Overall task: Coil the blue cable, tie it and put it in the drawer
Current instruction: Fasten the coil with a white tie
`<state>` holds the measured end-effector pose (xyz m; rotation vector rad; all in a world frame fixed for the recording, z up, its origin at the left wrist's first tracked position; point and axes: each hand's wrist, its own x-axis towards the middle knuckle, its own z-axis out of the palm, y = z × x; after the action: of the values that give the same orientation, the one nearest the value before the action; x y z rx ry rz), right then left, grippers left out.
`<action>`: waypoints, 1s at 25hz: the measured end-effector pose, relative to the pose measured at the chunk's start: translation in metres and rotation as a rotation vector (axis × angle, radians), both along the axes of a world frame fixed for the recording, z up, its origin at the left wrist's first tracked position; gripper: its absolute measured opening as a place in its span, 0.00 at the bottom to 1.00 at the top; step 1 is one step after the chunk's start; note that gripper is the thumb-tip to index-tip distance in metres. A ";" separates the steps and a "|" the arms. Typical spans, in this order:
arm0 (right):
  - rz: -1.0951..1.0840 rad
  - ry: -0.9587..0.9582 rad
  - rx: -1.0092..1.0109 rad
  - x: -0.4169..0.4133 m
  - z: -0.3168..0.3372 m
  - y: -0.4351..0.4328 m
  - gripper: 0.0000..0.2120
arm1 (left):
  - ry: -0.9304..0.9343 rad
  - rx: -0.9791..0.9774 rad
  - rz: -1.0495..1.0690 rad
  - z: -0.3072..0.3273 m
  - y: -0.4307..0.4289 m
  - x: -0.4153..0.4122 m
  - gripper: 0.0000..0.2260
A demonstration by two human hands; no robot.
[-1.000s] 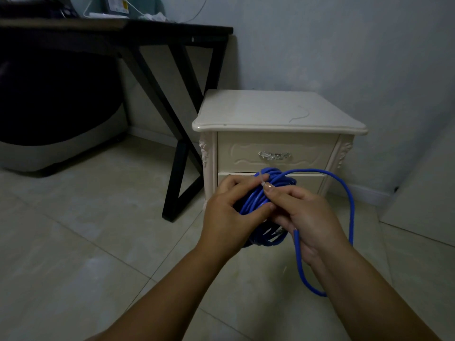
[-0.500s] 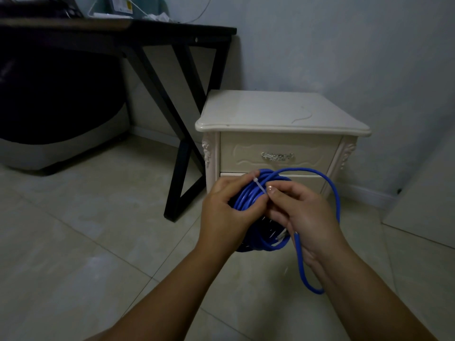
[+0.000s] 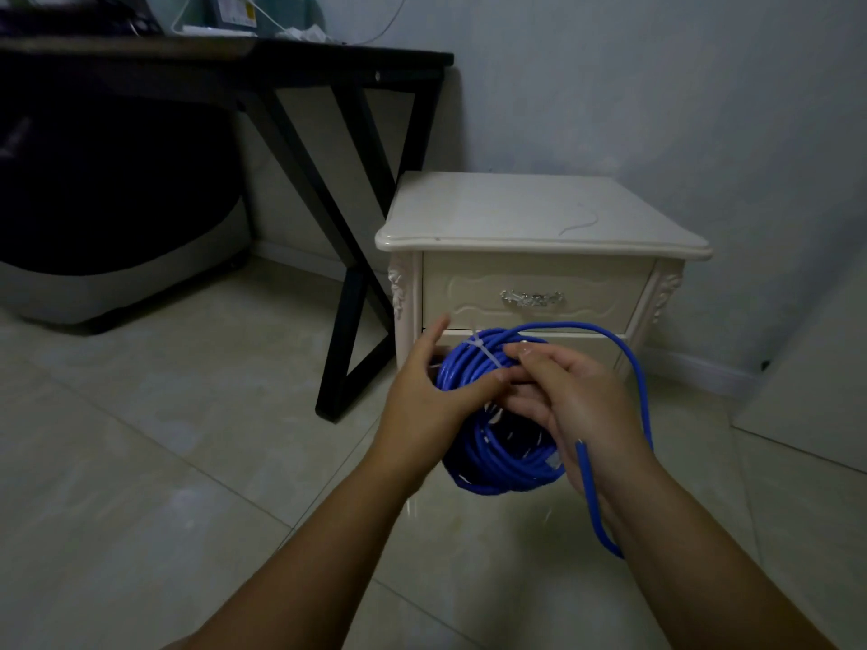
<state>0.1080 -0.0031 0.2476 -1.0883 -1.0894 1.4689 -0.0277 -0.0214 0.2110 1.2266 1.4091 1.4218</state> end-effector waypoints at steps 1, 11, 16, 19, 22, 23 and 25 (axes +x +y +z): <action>0.002 -0.034 0.019 0.000 0.000 0.001 0.07 | -0.120 -0.112 -0.087 0.004 0.001 -0.005 0.35; 0.195 -0.471 0.291 0.033 0.006 0.002 0.20 | -0.612 -0.265 -0.142 0.000 0.005 -0.031 0.04; 0.262 -0.828 0.493 0.063 -0.010 -0.001 0.08 | -0.817 -0.216 -0.074 0.011 0.000 -0.042 0.04; 0.264 -0.871 0.544 0.064 -0.009 -0.010 0.12 | -0.818 -0.162 0.020 0.010 -0.001 -0.040 0.08; 0.414 -0.708 0.569 0.044 -0.003 -0.034 0.09 | -0.574 -0.047 0.228 0.001 0.003 -0.031 0.17; 0.457 -0.656 0.573 0.033 -0.003 -0.040 0.08 | -0.467 -0.011 0.245 0.000 0.002 -0.023 0.19; 0.433 -0.588 0.591 0.015 -0.006 -0.044 0.06 | -0.315 0.022 0.236 0.003 -0.004 -0.005 0.27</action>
<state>0.1231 -0.0473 0.2418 -0.8940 -2.1200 1.0188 -0.0328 -0.0254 0.2136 0.8225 1.3502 1.7103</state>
